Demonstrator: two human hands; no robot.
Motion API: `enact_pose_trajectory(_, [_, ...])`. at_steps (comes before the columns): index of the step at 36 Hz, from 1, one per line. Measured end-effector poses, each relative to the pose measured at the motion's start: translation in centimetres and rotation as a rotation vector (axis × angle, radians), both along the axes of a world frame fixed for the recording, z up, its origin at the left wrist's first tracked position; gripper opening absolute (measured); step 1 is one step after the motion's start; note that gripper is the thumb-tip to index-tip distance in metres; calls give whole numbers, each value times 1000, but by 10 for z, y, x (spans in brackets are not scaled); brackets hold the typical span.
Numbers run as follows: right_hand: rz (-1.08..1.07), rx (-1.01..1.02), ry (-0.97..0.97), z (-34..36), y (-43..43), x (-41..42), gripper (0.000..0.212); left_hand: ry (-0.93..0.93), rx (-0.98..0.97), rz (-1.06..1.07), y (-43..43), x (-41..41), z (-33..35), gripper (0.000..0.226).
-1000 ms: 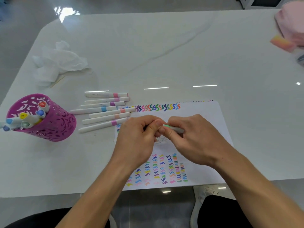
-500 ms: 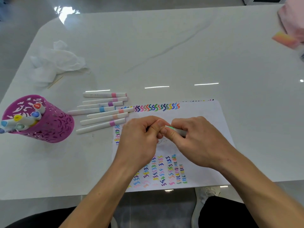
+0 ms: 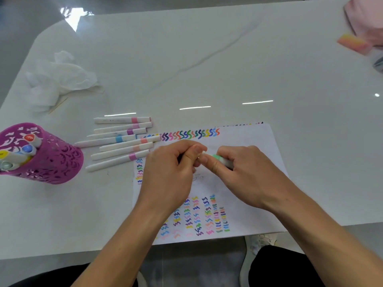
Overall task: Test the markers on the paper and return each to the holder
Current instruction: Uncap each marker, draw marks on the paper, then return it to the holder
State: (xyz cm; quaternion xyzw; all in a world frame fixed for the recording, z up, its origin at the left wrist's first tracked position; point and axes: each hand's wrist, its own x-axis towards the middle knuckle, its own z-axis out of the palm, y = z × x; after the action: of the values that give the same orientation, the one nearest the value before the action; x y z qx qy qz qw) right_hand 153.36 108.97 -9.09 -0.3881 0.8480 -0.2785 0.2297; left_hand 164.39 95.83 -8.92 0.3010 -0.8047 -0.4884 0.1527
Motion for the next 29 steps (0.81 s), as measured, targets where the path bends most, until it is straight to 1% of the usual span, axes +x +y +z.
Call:
enact_pose_trajectory(2, [-34, 33, -38, 0, 4, -3, 51, 2, -4, 27, 0, -2, -1, 19])
enact_pose_trajectory(3, [-56, 32, -84, 0, 6, -6, 43, 7, -3, 46, -1, -3, -2, 18])
enact_pose_trajectory(5, [-99, -19, -169, -1, 11, -11, 19, 7, -43, 82, -4, -4, -3, 16])
enact_pose_trajectory(6, [-122, -59, -202, -1, 14, -14, 12, -2, -78, 96, -6, -4, -3, 15])
enact_pose_trajectory(9, [-185, -213, -273, 1, 18, -22, 32, -51, -188, 125, -7, -2, -4, 17])
enact_pose_trajectory(10, [-210, -266, -299, 2, 18, -24, 33, -66, -212, 128, -7, -2, -4, 18])
enact_pose_trajectory(13, [-303, -405, -441, 4, 17, -31, 22, -118, -262, 114, -7, -3, -4, 17])
enact_pose_trajectory(15, [-349, -450, -588, 4, 16, -34, 30, -140, -287, 95, -6, -3, -4, 16])
enact_pose_trajectory(16, [-351, -460, -630, 4, 15, -35, 32, -146, -295, 88, -5, -3, -4, 15])
enact_pose_trajectory(18, [-308, -466, -616, 2, 15, -37, 31, -148, -317, 74, -5, -3, -5, 15])
enact_pose_trajectory(21, [-246, -457, -500, -2, 12, -38, 29, -166, -336, 57, -5, -2, -6, 15])
enact_pose_trajectory(25, [-288, -478, -404, -8, 4, -39, 9, -196, -355, 29, -6, -1, -9, 14])
enact_pose_trajectory(26, [-311, -486, -376, -9, 3, -40, 10, -199, -363, 24, -6, -1, -9, 14])
enact_pose_trajectory(29, [-360, -519, -344, -11, -1, -42, 23, -200, -385, 15, -7, -1, -10, 14])
